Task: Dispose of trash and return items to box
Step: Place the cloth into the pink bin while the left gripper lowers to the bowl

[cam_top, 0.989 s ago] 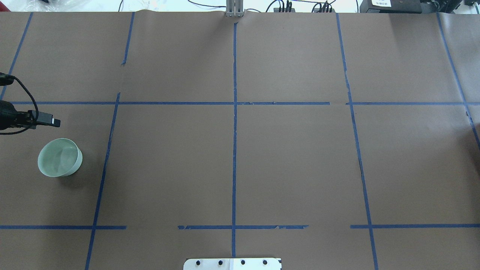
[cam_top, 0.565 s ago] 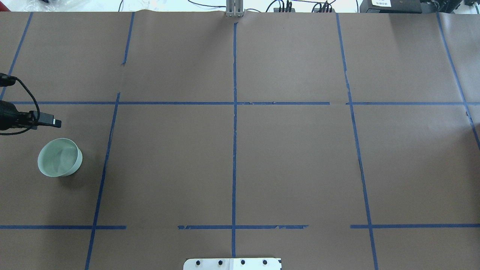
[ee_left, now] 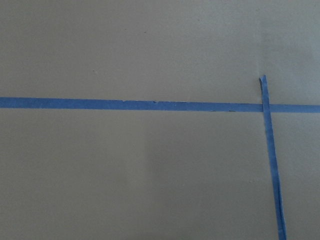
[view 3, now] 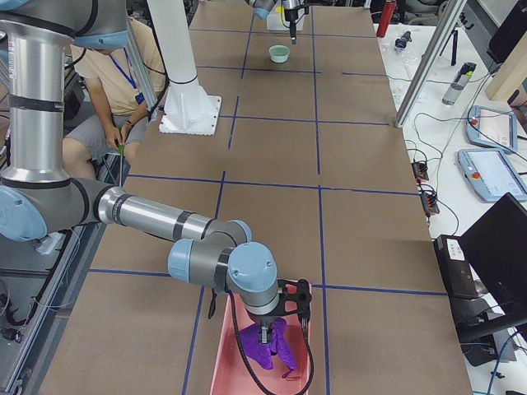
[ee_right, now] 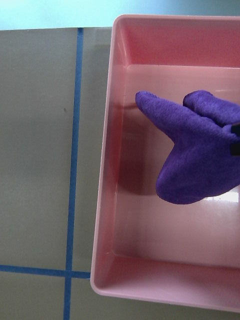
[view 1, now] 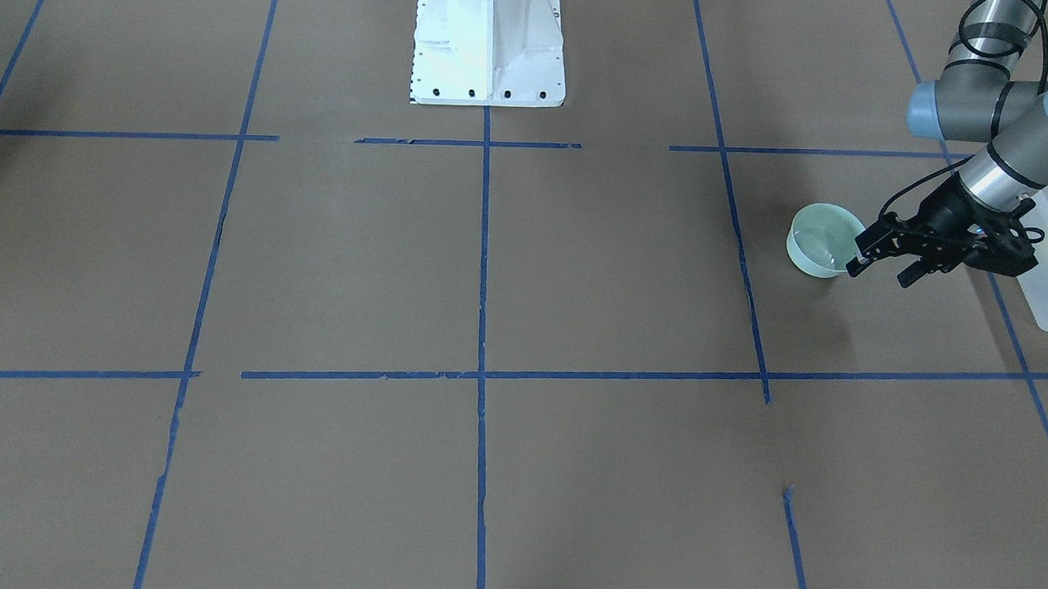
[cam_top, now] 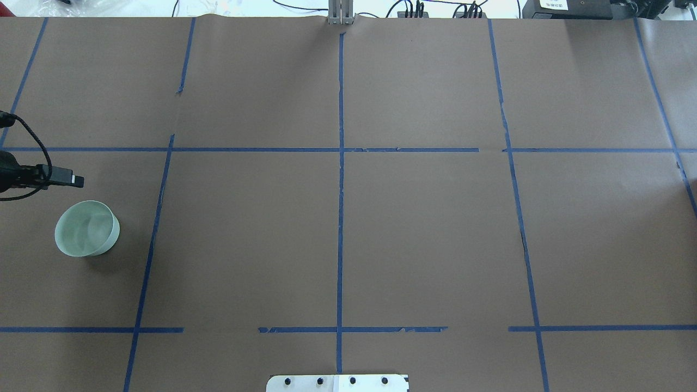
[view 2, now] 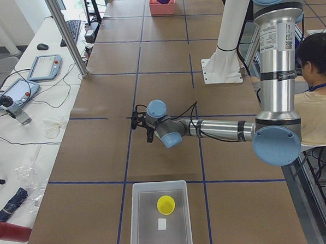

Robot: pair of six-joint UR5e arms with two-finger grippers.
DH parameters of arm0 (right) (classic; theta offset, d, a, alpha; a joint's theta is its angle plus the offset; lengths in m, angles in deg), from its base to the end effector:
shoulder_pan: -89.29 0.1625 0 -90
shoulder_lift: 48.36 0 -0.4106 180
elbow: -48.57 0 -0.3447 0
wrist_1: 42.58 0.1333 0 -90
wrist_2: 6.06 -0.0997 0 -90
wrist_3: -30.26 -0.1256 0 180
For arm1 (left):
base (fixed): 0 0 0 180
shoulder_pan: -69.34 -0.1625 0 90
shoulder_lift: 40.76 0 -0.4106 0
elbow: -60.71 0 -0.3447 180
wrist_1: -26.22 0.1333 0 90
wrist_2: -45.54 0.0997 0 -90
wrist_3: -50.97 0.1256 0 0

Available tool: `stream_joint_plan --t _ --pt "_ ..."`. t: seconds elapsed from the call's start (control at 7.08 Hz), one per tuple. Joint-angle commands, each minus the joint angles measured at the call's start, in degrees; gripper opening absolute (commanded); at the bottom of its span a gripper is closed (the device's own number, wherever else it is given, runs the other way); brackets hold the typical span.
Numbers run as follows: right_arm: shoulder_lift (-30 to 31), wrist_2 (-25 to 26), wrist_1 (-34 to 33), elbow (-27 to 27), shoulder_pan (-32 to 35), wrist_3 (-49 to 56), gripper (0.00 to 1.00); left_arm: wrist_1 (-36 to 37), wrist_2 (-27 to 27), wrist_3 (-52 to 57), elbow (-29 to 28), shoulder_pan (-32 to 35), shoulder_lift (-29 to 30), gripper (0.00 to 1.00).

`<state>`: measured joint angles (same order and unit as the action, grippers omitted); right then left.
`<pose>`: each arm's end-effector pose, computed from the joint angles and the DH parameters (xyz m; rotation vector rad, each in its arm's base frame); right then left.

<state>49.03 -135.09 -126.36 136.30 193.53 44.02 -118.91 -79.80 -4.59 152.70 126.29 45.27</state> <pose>0.1462 -0.3556 0.7309 0.1088 -0.6747 0.0285 0.1989 -0.4168 0.5657 0.2421 1.0318 -0.0695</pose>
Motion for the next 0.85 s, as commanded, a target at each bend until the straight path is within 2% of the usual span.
stream_joint_plan --t 0.0,0.28,0.42,0.56,0.71 --pt "0.3 -0.8 0.2 -0.6 -0.4 -0.1 1.00 0.5 1.0 0.5 2.1 -3.7 -2.5 0.98" --pt "0.3 -4.9 0.1 -0.7 -1.0 -0.3 1.00 0.5 0.9 0.5 2.1 -8.7 -4.3 0.98" --pt "0.3 -6.5 0.0 -0.7 -1.1 -0.3 1.00 0.5 1.1 0.6 2.2 -9.0 -5.9 0.96" --pt "0.4 -6.5 0.0 -0.8 -1.1 -0.3 1.00 0.5 1.1 1.0 2.1 -9.1 -6.1 0.94" --pt "0.5 -7.2 0.0 -1.1 -1.1 -0.3 1.00 0.6 3.8 1.0 2.1 -9.6 -6.2 0.86"
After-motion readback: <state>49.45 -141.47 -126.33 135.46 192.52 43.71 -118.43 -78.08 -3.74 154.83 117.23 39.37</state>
